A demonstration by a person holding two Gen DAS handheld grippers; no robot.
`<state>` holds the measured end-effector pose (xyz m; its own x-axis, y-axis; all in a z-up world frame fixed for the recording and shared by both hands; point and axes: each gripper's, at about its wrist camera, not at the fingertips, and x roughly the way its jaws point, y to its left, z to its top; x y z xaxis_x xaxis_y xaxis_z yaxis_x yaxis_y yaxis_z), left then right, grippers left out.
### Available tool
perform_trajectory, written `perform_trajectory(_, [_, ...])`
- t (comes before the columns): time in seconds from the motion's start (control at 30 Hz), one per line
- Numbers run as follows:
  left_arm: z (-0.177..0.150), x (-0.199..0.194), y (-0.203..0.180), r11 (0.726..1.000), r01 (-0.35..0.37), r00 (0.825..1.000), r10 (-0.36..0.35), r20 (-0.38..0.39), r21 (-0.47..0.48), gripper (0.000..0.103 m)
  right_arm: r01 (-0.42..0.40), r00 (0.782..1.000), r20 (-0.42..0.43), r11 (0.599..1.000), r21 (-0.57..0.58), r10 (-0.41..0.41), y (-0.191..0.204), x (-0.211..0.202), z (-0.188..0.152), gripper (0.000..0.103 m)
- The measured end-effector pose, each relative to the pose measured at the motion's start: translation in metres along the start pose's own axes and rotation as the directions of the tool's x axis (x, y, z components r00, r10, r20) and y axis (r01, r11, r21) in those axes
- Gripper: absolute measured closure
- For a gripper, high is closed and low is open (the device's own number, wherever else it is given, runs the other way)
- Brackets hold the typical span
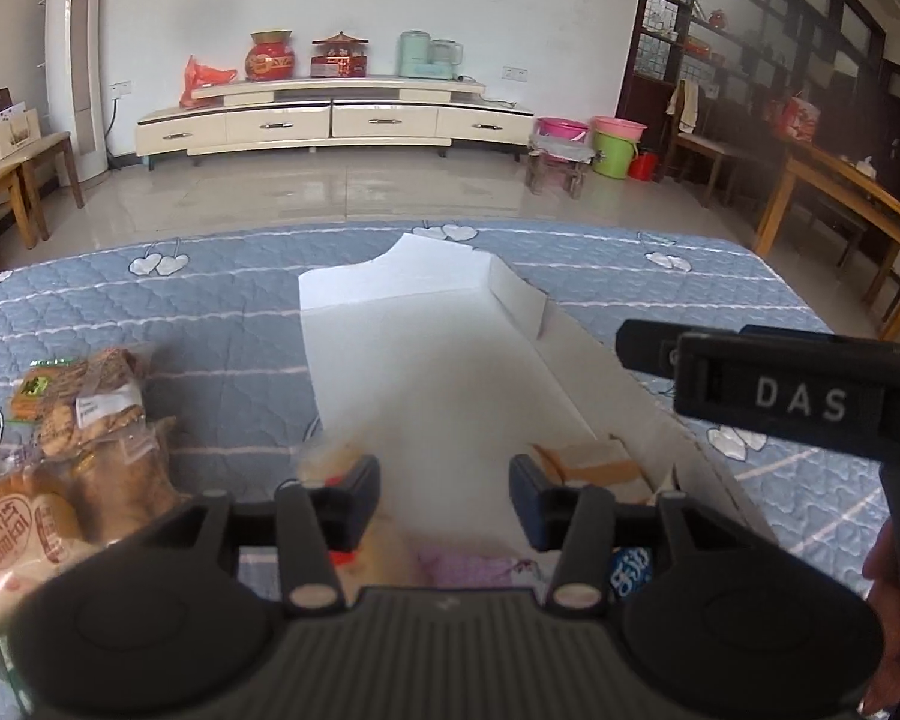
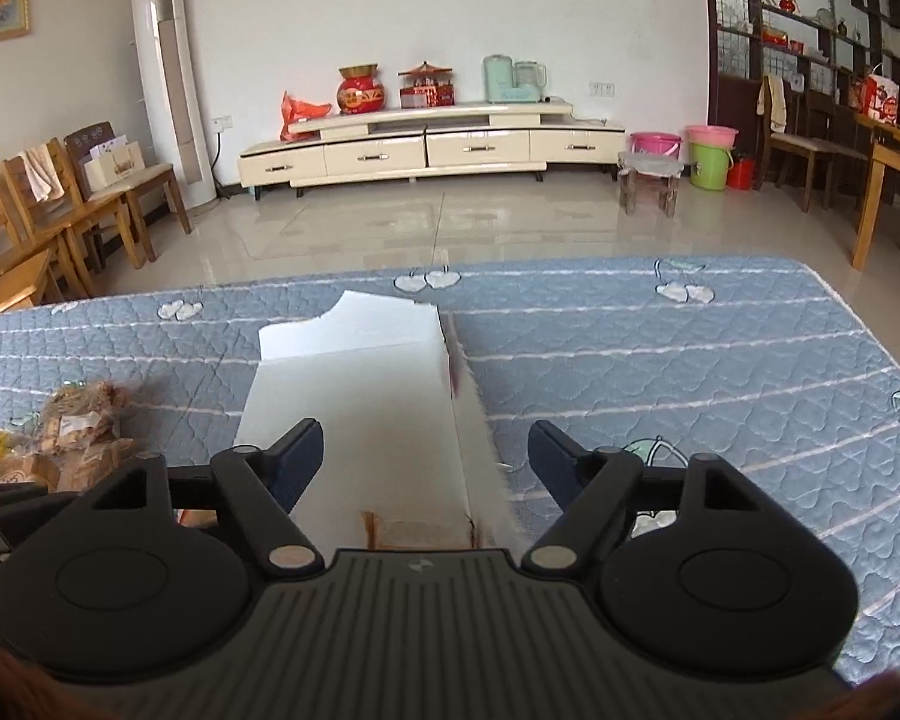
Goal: Organize snacks
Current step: 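Open the right tool over the tray while the left tool releases the bread bag into it, then move both open tools back over the snack heap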
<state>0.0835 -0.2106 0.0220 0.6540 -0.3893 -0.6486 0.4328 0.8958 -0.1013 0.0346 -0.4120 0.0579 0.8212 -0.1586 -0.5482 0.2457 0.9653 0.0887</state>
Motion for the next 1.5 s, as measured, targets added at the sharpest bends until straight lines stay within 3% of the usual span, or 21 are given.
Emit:
perform_trajectory(0.1, [0.000, -0.011, -0.001, 1.000, -0.024, 1.000, 0.024, 0.013, 0.008, 0.043, 0.018, 1.000, 0.019, 1.000, -0.005, -0.018, 0.003, -0.011, 0.001, 0.007])
perform_trajectory(0.17, [0.000, -0.021, 0.000, 0.999, -0.054, 0.998, 0.054, 0.035, 0.007, 0.037, 0.033, 0.999, 0.035, 0.999, -0.003, -0.033, 0.004, -0.020, -0.001, 0.000])
perform_trajectory(0.27, [-0.001, -0.036, 0.004, 0.994, -0.108, 0.993, 0.108, 0.048, -0.002, 0.024, 0.055, 0.997, 0.062, 0.998, -0.003, -0.055, 0.007, -0.032, -0.005, 0.000])
perform_trajectory(0.4, [-0.006, -0.052, 0.014, 0.984, -0.178, 0.983, 0.177, 0.055, -0.004, 0.017, 0.073, 0.995, 0.062, 0.997, -0.013, -0.072, 0.016, -0.043, -0.010, 0.000])
perform_trajectory(0.5, [-0.013, -0.065, 0.024, 0.978, -0.207, 0.977, 0.208, 0.056, -0.020, 0.015, 0.085, 0.994, 0.072, 0.996, 0.004, -0.085, 0.021, -0.051, -0.014, 0.000])
perform_trajectory(0.93, [-0.034, -0.104, 0.068, 0.955, -0.286, 0.955, 0.291, 0.054, -0.083, 0.014, -0.015, 0.999, 0.045, 0.998, -0.060, 0.018, 0.067, -0.062, -0.031, 0.000])
perform_trajectory(1.5, [-0.056, -0.142, 0.117, 0.925, -0.342, 0.931, 0.357, 0.072, -0.164, 0.014, -0.110, 0.993, 0.034, 0.983, -0.147, 0.117, 0.130, -0.079, -0.041, 0.000])
